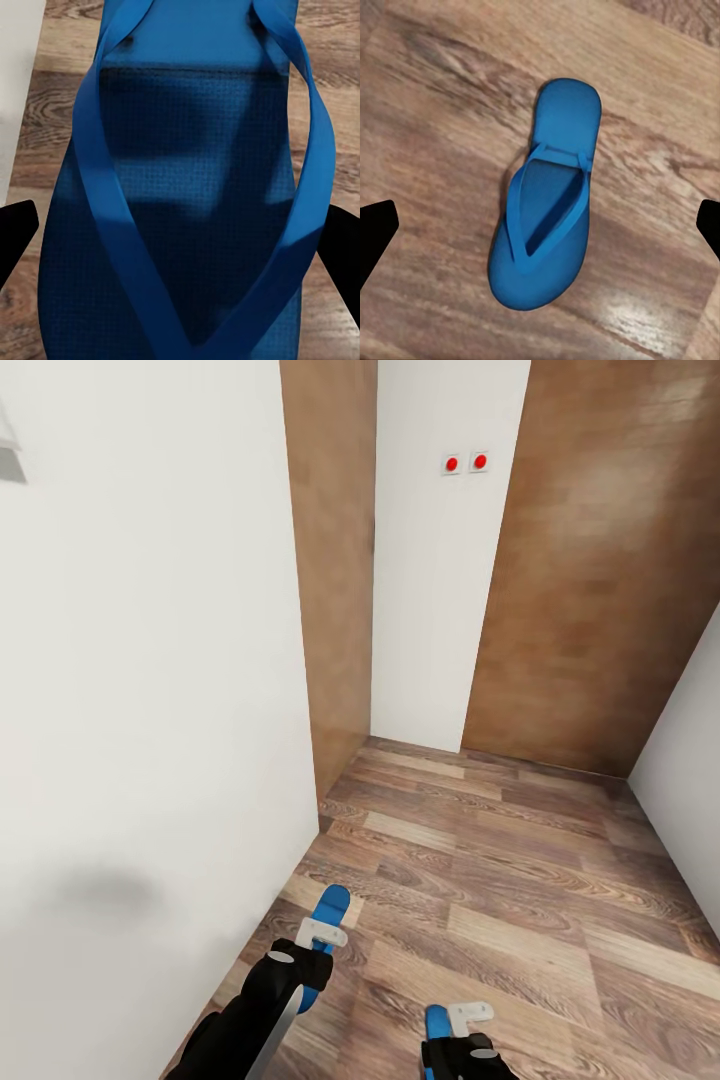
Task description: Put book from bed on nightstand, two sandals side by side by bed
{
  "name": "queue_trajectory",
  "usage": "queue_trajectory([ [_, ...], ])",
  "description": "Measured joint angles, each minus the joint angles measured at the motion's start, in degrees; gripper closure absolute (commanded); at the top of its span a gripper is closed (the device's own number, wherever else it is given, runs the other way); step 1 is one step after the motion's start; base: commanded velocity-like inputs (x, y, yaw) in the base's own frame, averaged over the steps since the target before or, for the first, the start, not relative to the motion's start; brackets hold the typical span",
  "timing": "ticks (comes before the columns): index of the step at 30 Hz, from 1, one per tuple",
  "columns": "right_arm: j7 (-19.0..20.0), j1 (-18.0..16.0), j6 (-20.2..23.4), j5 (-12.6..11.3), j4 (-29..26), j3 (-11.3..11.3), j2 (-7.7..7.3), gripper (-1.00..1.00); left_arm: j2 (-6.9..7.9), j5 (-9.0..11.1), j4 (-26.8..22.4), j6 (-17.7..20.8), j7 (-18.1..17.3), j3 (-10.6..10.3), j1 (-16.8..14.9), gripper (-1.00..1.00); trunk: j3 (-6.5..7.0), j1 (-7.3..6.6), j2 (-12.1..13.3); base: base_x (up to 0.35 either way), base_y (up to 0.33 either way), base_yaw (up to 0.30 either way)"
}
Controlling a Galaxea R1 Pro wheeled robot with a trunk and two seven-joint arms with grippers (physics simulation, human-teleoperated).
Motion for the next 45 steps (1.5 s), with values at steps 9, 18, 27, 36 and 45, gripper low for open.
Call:
queue_trajectory([
  [9,0.00,-0.02,0.04,-0.29,-0.09,0.01,0.21,-1.00,0.00,-0.08,0.00,-2.15,-0.03,0.00,0.00,1.00,-1.55,0.18,-0.09,0.000,0.000,0.000],
  [18,-0.42,-1.70,0.25,-0.81,-0.76,-0.04,0.71,-1.00,0.00,-0.09,-0.04,-2.53,0.04,0.00,0.00,1.00,-1.55,0.18,-0.09,0.000,0.000,0.000],
  [27,-0.83,-5.03,4.03,-4.12,-0.79,-0.53,0.66,-1.00,0.01,-0.06,-0.07,-2.56,0.26,0.01,0.00,1.00,-2.65,0.31,-0.16,0.000,0.000,0.000],
  [36,-0.92,-5.41,4.43,-7.41,-0.26,-0.64,0.30,-1.00,0.00,-0.06,-0.04,-2.58,0.25,0.01,0.00,1.00,-4.65,0.54,-0.28,0.000,0.000,0.000],
  [45,-0.95,-5.47,4.41,-7.68,-0.32,-0.66,0.17,-1.00,0.00,-0.08,0.00,-2.64,0.23,0.01,0.00,1.00,-5.10,0.59,-0.31,0.000,0.000,0.000],
])
